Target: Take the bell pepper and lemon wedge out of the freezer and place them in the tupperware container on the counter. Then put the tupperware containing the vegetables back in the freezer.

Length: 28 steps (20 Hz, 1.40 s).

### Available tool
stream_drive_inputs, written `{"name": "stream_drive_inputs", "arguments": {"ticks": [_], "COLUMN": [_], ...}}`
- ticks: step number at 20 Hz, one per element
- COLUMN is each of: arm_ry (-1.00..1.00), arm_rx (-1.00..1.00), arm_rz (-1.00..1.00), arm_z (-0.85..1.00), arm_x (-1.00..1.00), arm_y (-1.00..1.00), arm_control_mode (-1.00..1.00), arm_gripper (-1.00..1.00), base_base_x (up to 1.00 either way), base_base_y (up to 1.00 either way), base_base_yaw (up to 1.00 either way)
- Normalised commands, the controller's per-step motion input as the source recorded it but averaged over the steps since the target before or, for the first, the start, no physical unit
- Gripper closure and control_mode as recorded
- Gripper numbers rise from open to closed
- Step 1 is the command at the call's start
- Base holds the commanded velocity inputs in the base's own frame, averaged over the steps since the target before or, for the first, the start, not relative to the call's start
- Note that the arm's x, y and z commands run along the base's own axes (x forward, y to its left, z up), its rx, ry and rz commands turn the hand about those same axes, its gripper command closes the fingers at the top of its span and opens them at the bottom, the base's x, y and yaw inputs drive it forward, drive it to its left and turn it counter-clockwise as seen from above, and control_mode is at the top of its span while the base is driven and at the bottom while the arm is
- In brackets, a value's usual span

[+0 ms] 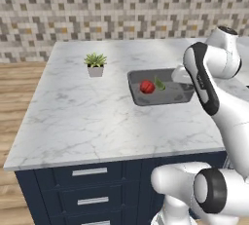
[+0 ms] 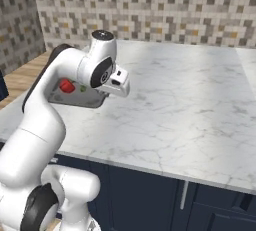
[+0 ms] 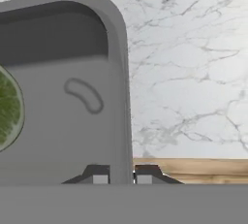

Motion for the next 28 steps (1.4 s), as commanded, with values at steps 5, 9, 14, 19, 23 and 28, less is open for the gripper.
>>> {"name": "stream_drive_inputs", "arguments": {"ticks": [5,9,14,19,23,28], "arm_ry": [0.0,0.0,0.0,0.0,0.0,0.0], "arm_rx": [0.0,0.0,0.0,0.0,0.0,0.0], "arm_rz": [0.0,0.0,0.0,0.0,0.0,0.0], "arm_z": [0.1,0.0,0.0,0.0,0.0,0.0], "arm_x": [-0.66,-0.21,0.0,0.0,0.0,0.0], "arm_y": [0.0,0.0,0.0,0.0,0.0,0.0], "arm_control_mode": [-1.0,1.0,1.0,1.0,1.0,1.0], "arm_gripper": [1.0,1.0,1.0,1.0,1.0,1.0], "base_base_x": [0.0,-0.29,-0.8,-0.41,-0.05,0.01], "base_base_y": [0.0,0.09,0.89,1.0,1.0,1.0], "base_base_yaw": [0.0,0.0,0.0,0.0,0.0,-0.02]}}
